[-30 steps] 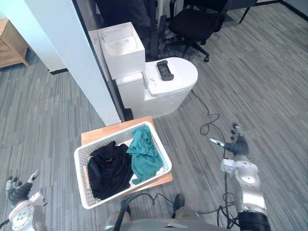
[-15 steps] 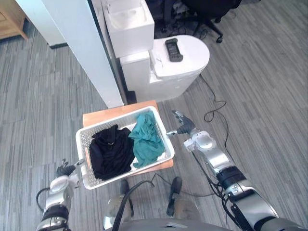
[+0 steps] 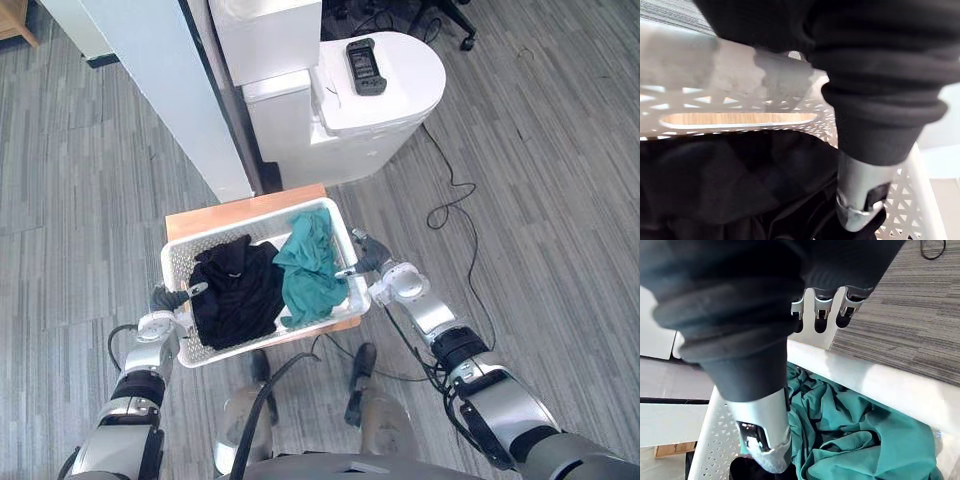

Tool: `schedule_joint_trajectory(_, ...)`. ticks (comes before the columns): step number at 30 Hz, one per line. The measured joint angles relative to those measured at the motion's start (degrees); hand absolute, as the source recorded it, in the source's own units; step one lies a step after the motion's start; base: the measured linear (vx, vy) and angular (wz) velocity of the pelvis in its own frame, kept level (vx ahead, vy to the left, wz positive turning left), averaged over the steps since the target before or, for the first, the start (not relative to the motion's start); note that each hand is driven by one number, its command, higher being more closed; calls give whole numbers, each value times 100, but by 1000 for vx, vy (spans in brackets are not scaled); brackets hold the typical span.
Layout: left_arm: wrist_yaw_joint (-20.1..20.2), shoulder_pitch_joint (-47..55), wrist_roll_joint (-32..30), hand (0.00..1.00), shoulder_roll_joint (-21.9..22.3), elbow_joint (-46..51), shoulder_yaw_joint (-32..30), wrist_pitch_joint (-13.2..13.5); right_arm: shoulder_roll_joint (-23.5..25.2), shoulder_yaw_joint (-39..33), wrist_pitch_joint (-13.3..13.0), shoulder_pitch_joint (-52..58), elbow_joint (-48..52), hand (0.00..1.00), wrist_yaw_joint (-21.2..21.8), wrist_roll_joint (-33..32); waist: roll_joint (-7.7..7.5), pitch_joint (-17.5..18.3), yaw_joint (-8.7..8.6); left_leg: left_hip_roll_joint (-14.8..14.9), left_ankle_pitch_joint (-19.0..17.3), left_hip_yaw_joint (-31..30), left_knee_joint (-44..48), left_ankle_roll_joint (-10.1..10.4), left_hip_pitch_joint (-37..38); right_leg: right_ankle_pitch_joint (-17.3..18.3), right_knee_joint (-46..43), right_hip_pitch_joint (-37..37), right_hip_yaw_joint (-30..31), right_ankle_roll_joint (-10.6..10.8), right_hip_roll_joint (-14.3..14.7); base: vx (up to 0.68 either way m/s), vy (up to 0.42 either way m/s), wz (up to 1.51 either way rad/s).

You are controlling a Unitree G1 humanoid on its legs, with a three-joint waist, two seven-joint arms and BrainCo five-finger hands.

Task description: Pick up the laundry basket with both hands and put the clothes into the washing machine.

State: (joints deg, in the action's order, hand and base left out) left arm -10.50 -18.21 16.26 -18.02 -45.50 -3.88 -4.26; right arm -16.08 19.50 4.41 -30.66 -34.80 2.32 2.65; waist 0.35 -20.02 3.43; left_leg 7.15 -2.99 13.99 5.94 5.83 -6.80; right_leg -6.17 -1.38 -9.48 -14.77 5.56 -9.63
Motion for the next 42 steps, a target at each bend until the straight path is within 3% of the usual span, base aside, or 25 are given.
schedule_joint_trajectory(13,-177,118,-18,0,147,-167,126,-82,214,67,197,-12,-394,0,-7,235,-14,-74,-7,-11,22,30,-6,-17,-43,-118,75,-55,112,-11,-1,-17,-4,-2)
schedule_joint_trajectory(14,-178,118,-30,100,156,-247,175,-87,211,81,209,-55,-508,0,2,242,-19,-84,-8,-9,34,21,-15,-21,-45,-125,79,-55,111,-12,-6,-35,-9,2)
schedule_joint_trajectory(16,-181,114,-63,100,193,-244,179,-86,213,91,212,-115,-684,0,1,321,-16,-105,-9,-10,49,8,-28,-29,-56,-133,86,-55,101,-11,-8,-48,-13,4)
schedule_joint_trajectory(17,-185,99,-64,100,223,-238,180,-77,207,96,219,-125,-726,100,-1,414,-13,-135,-1,-11,74,0,-45,-29,-58,-140,93,-55,95,-11,-8,-42,-11,5)
schedule_joint_trajectory(26,-428,59,-197,100,233,-170,373,-149,156,88,282,-423,-909,100,-174,676,-13,-258,-11,-24,328,-118,-379,-3,-66,-164,174,-76,-71,-22,-2,-12,-7,9)
schedule_joint_trajectory(42,-661,99,-545,100,227,153,566,-349,211,-38,282,-419,-901,100,-269,621,-9,-262,-32,-31,433,-143,-517,-6,-71,-178,190,-81,-159,-32,4,-4,1,2)
